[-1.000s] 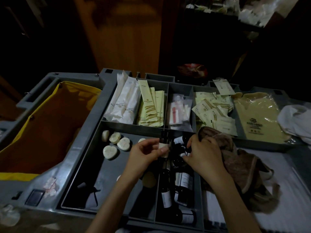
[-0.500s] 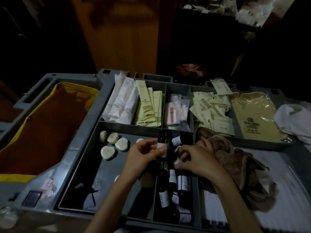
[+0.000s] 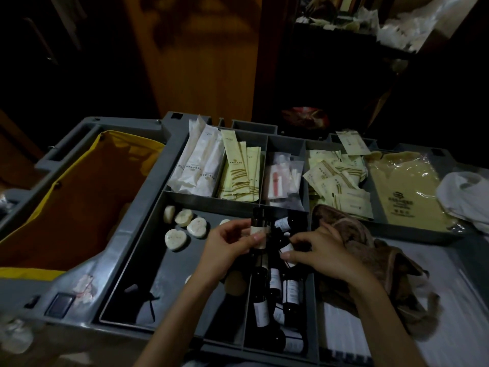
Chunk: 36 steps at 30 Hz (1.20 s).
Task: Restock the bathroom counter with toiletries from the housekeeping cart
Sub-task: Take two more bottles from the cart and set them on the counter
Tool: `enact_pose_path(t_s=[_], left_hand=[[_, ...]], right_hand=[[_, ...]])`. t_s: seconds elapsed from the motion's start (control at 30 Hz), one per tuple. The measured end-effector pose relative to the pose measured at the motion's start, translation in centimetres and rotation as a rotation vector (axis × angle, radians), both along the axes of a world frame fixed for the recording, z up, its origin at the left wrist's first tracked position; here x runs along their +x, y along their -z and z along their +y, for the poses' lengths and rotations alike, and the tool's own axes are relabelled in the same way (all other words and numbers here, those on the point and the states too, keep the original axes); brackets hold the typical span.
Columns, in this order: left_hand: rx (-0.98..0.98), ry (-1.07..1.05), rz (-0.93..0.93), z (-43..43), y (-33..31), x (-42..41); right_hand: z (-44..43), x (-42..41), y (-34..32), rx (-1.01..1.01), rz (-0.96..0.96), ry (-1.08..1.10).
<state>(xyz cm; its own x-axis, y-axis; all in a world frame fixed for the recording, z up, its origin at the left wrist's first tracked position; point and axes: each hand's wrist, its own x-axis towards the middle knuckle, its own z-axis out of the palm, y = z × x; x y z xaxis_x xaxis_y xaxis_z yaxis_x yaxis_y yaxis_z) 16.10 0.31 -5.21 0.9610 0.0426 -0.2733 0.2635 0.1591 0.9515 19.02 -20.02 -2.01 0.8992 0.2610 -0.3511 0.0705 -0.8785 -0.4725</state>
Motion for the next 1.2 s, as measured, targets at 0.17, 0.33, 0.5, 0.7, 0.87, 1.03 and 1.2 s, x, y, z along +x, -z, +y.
enact_pose_path(t_s=[0.17,0.33,0.5,0.7,0.87,1.03,1.2], left_hand=[[-0.010,0.000,-0.003,0.0,-0.2,0.0],[-0.004,0.004,-0.006,0.0,-0.2,-0.2],[-0.043,0.048,-0.014,-0.2,-0.3,-0.4],[-0.096,0.099,-0.008,-0.9,-0.4,-0.4],[-0.128,0.117,-0.019,-1.9,-1.5,-0.5],[-0.099,0.201,-0.075,-3.4,-3.2,-0.8],[-0.078,0.349,-0.135,-6.0,-4.8,-1.3]], right_hand=[[-0.3,-0.3,0.5,0.046,-0.061,0.089],[-0.8,-0.6,0.4,0.208,-0.132,0.142],[0.0,-1.3,-0.9,0.649,-0.001,0.282],[1.1,-2.3,-1.3,0.914,-0.019,0.367],[0.9,-3.5,-1.2,0.973,-0.078,0.434],[-0.1,-5.1,-1.8,1.026,-0.161,0.502],[-2.2,-7.8,-3.5,1.075,-0.258,0.610]])
